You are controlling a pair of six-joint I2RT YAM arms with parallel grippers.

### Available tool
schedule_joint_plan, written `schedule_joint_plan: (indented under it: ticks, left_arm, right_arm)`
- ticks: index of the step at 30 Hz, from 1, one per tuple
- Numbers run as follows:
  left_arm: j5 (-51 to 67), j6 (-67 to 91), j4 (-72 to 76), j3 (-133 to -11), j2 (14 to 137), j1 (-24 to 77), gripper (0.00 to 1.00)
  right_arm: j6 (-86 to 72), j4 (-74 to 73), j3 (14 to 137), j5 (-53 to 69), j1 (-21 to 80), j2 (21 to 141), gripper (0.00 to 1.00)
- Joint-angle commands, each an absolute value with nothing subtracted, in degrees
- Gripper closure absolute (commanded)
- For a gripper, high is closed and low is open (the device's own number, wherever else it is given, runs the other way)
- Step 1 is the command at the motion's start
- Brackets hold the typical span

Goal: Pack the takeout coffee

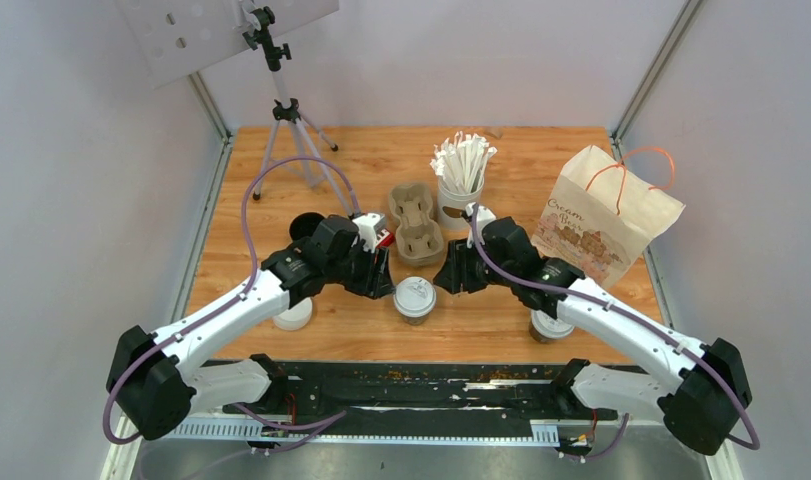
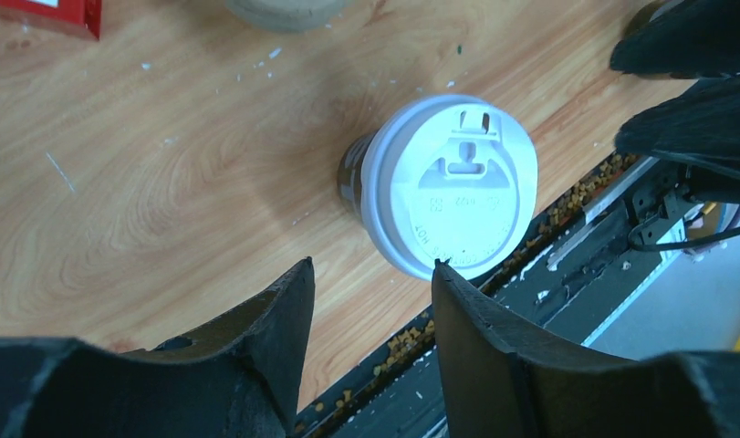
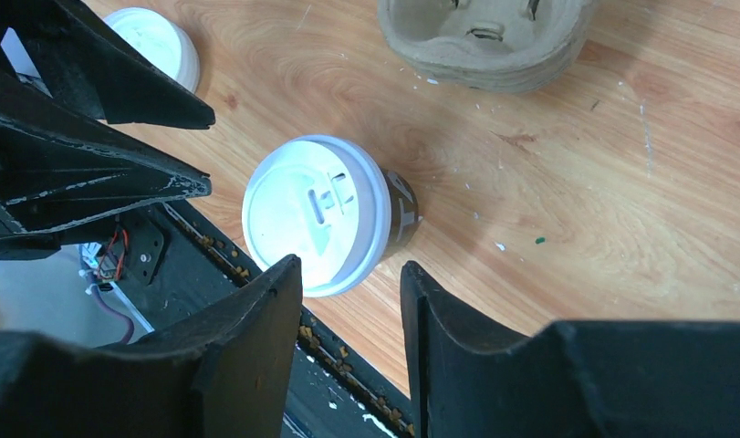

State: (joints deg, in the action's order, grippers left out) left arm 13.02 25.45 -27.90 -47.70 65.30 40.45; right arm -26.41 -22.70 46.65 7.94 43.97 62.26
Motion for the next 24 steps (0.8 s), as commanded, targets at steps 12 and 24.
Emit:
schedule_joint_plan:
  ticks: [12,24]
  left_arm:
    - [17.12,24.33,-15.93,-44.81,66.15,39.73,0.42]
    - [18.48,20.94,-14.68,-43.18,69.4,39.73,0.43]
  right_arm:
    - [-19.07,-21.89,50.62,16.66,42.38,71.5,0.49]
    - [-17.31,-18.5,49.41,19.42,42.34,75.06,0.51]
